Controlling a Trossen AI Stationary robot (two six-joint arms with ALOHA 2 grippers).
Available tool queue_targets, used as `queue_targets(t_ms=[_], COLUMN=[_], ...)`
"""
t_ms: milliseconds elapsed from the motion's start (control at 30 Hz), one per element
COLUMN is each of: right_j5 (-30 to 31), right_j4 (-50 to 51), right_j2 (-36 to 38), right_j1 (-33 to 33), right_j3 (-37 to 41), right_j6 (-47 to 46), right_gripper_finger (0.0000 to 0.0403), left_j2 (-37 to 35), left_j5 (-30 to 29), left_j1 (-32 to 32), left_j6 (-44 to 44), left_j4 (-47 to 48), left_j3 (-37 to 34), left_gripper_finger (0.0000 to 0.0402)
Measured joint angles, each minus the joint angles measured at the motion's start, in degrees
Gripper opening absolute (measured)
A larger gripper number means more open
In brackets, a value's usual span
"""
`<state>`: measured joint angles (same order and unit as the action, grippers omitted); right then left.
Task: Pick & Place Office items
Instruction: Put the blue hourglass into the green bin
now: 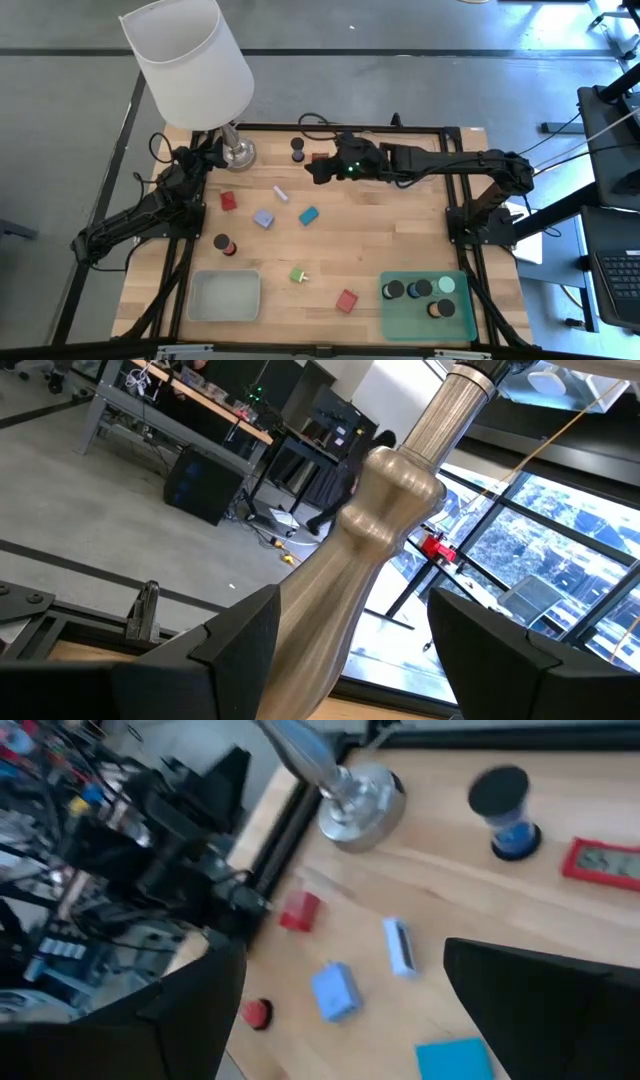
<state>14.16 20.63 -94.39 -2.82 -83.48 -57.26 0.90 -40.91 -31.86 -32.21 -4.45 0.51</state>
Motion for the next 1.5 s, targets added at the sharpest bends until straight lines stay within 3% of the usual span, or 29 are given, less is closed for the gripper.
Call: queue_targets(t_ms=[100, 267, 400, 633, 1100, 1500], right_j5=[2.8, 14.05, 17.46, 18.41, 19.45, 10.03], right_j4=[-4.73, -12.48, -18.33, -20.07, -15.72, -17.22], right_j2=[0.0, -2.37, -6.45, -12.92, -15.15, -15.56], right_j1=[-0.18, -0.23, -0.53, -2.48, -3.44, -9.88], right_j3=[0.0, 0.02, 0.04, 0.04, 0.04, 0.04], right_j6=[4.27, 15.1, 16.13, 16.11, 18.3, 26.86], right_gripper_finger=[0.0342, 0.0343, 0.0351, 0.0396, 0.0385, 0.0384], left_j2=[0.0, -0.01, -0.01, -0.01, -0.01, -0.01], left_j5=[0.01, 0.01, -0.03, -0.01, -0.04, -0.01], left_j1=[-0.02, -0.02, -0.02, -0.02, -0.01, 0.0], left_j6=[0.0, -0.01, 0.0, 0.0, 0.0, -0.02], left_j4=[0.0, 0.0, 0.03, 0.06, 0.02, 0.02], left_j3=[0.0, 0.0, 0.0, 0.0, 0.0, 0.0], left_gripper_finger=[0.0251, 0.0251, 0.0251, 0.0251, 0.0251, 0.0251])
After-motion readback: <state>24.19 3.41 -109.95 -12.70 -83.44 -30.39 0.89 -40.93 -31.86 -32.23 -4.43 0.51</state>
